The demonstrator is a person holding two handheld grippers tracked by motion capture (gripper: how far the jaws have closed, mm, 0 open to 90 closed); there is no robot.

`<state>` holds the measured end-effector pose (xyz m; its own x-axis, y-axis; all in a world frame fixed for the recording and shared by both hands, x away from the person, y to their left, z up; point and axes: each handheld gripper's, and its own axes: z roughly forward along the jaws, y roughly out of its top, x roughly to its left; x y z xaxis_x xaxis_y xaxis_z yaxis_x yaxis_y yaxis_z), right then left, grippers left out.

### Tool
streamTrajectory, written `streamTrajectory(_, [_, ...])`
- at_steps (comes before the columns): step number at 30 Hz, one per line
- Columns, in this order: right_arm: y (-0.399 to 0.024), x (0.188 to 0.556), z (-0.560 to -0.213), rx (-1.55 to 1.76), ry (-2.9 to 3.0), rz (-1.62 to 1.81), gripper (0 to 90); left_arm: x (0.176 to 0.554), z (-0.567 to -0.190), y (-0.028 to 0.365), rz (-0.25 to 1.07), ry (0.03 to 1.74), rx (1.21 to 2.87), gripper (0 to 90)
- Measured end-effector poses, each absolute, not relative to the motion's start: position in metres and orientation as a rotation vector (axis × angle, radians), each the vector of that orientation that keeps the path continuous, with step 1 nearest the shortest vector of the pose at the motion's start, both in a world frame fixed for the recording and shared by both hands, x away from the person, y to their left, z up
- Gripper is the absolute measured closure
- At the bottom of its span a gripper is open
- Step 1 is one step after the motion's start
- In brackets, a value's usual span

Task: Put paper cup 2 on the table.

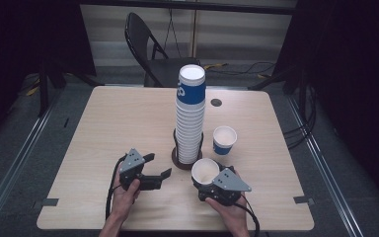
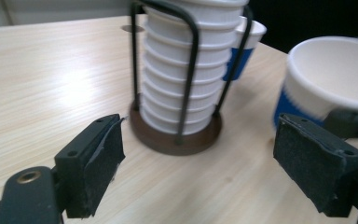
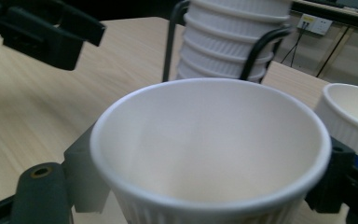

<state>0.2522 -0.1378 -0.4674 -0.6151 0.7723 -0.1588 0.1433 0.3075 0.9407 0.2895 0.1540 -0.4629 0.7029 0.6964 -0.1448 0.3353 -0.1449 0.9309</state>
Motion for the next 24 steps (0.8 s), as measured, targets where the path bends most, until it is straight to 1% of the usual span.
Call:
streamTrajectory(2, [-0.144, 0.253, -0.466, 0.838, 1.941, 1.319, 19.3, 0.288, -0.466, 0.158, 0.388, 0.839, 1.714, 15.9])
streamTrajectory(6, [-0.157, 0.255, -0.463, 0.896, 1.893, 1.308, 19.3, 0.285, -0.474, 0.164, 0.5, 0.871, 1.718, 16.0])
streamTrajectory(12, [-0.179, 0.258, -0.457, 0.978, 1.831, 1.319, 19.3, 0.286, -0.478, 0.171, 0.557, 0.892, 1.694, 15.9])
streamTrajectory(21, [-0.215, 0.273, -0.45, 1.125, 1.709, 1.326, 19.4, 0.287, -0.482, 0.176, 0.582, 0.921, 1.681, 15.9])
streamTrajectory(24, [-0.22, 0.28, -0.451, 1.157, 1.687, 1.3, 19.4, 0.286, -0.484, 0.176, 0.586, 0.927, 1.67, 15.8])
